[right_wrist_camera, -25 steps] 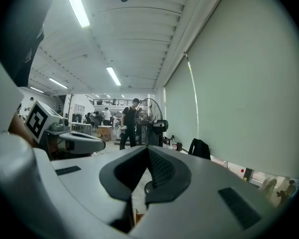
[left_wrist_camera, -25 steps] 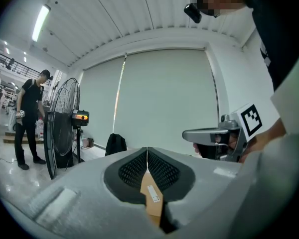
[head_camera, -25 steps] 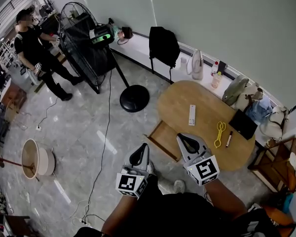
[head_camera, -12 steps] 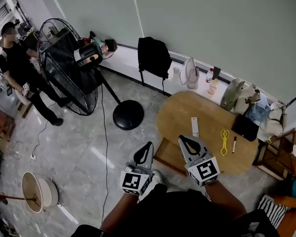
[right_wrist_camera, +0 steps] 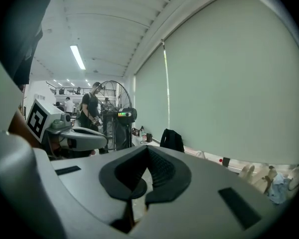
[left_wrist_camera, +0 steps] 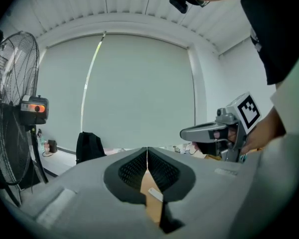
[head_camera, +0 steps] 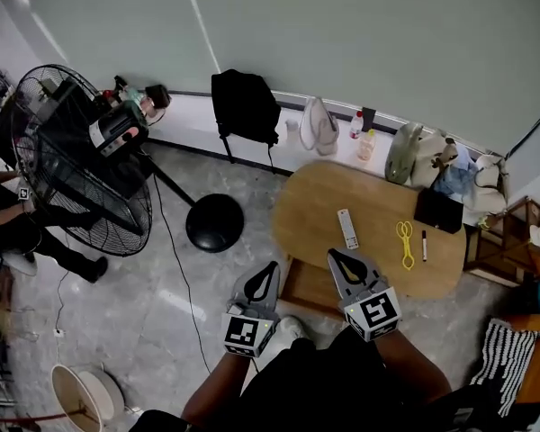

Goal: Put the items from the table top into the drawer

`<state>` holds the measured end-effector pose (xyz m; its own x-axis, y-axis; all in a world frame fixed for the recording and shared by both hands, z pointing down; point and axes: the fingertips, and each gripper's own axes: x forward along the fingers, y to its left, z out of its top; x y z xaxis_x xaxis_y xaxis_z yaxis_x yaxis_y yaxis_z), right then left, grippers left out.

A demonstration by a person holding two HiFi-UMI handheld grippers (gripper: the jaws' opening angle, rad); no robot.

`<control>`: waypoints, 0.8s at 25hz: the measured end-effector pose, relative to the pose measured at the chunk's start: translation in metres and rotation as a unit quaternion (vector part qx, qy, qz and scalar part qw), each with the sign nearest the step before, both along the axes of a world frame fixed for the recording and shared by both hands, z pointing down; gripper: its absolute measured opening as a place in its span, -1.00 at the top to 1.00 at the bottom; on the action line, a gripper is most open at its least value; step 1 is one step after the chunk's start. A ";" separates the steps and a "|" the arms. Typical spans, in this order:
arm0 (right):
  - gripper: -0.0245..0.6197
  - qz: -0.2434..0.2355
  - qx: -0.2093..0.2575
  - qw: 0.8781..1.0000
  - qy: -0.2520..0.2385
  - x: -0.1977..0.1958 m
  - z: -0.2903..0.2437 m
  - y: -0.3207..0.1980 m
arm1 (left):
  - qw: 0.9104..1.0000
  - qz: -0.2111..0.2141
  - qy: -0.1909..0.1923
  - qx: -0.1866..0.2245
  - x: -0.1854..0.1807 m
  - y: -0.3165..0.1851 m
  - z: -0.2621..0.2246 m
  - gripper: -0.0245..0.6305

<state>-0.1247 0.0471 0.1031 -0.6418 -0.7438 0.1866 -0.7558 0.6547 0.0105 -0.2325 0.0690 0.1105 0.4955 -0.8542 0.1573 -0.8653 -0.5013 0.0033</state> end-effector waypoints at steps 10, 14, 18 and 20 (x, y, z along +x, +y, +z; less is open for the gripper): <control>0.93 0.021 -0.045 0.999 0.015 0.038 0.057 -0.043 | 0.999 0.004 0.004 -0.049 0.026 -0.043 0.056 0.87; 0.93 0.020 -0.077 0.996 0.025 0.050 0.106 -0.054 | 0.995 -0.014 0.015 -0.095 0.029 -0.051 0.109 0.87; 0.93 0.023 -0.111 0.993 0.035 0.061 0.163 -0.064 | 0.992 -0.016 0.011 -0.124 0.038 -0.061 0.160 0.87; 0.93 0.028 -0.120 0.992 0.038 0.066 0.190 -0.074 | 0.991 -0.014 0.007 -0.130 0.043 -0.070 0.185 0.87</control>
